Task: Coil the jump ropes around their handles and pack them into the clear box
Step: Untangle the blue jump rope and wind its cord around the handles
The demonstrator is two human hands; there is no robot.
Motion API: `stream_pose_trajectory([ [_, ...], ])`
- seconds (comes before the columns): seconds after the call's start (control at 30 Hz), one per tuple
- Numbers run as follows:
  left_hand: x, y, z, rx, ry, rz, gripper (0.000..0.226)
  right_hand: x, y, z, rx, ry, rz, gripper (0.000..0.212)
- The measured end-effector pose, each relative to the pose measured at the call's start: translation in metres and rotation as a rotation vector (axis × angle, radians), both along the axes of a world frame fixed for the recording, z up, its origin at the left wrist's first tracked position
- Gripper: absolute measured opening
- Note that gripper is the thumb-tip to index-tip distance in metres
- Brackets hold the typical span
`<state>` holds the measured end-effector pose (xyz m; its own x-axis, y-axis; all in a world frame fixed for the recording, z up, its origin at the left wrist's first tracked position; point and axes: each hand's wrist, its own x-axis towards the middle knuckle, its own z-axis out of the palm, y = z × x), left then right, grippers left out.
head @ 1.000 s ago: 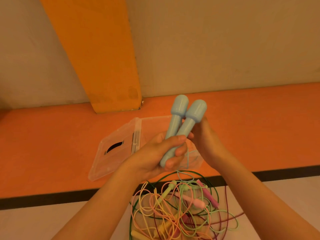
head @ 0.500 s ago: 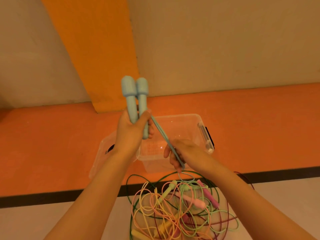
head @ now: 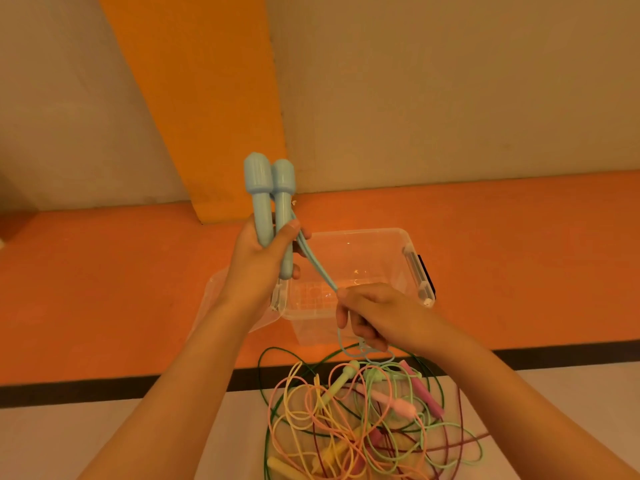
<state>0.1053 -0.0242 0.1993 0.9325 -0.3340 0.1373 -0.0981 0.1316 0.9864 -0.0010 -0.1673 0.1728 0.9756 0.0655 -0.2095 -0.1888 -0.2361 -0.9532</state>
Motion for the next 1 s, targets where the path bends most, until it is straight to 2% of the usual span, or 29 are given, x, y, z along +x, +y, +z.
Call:
stream_pose_trajectory([
  [0.1, 0.006, 0.004, -0.002, -0.012, 0.032, 0.021, 0.002, 0.001, -0.008, -0.002, -0.133, -0.022, -0.025, 0.038],
  [0.2, 0.011, 0.01, -0.007, 0.097, 0.012, -0.021, 0.019, 0.002, -0.022, -0.004, -0.443, -0.179, -0.094, 0.028],
  [0.23, 0.011, 0.011, -0.01, 0.124, 0.028, -0.045, 0.024, 0.002, -0.027, -0.003, -0.482, -0.23, -0.14, 0.024],
  [0.33, 0.008, 0.011, -0.017, 0.207, 0.07, -0.181, 0.036, 0.001, -0.04, 0.011, -0.422, -0.383, -0.253, 0.018],
  [0.47, -0.007, 0.004, -0.023, 0.362, 0.074, -0.467, 0.036, 0.001, -0.042, 0.025, -0.394, -0.564, -0.301, 0.023],
  [0.6, -0.019, -0.003, -0.021, 0.289, 0.145, -0.692, 0.026, 0.003, -0.042, 0.028, -0.351, -0.611, -0.312, 0.018],
  [0.73, -0.026, -0.008, -0.02, 0.231, 0.238, -0.779, 0.04, 0.0, -0.045, 0.03, -0.349, -0.617, -0.304, 0.015],
  [0.87, -0.03, -0.009, -0.02, 0.279, 0.228, -0.851, 0.053, -0.001, -0.048, 0.028, -0.382, -0.62, -0.292, 0.014],
  [1.0, -0.035, -0.01, -0.017, 0.379, 0.199, -0.884, 0.031, -0.001, -0.048, 0.027, -0.38, -0.624, -0.295, 0.031],
])
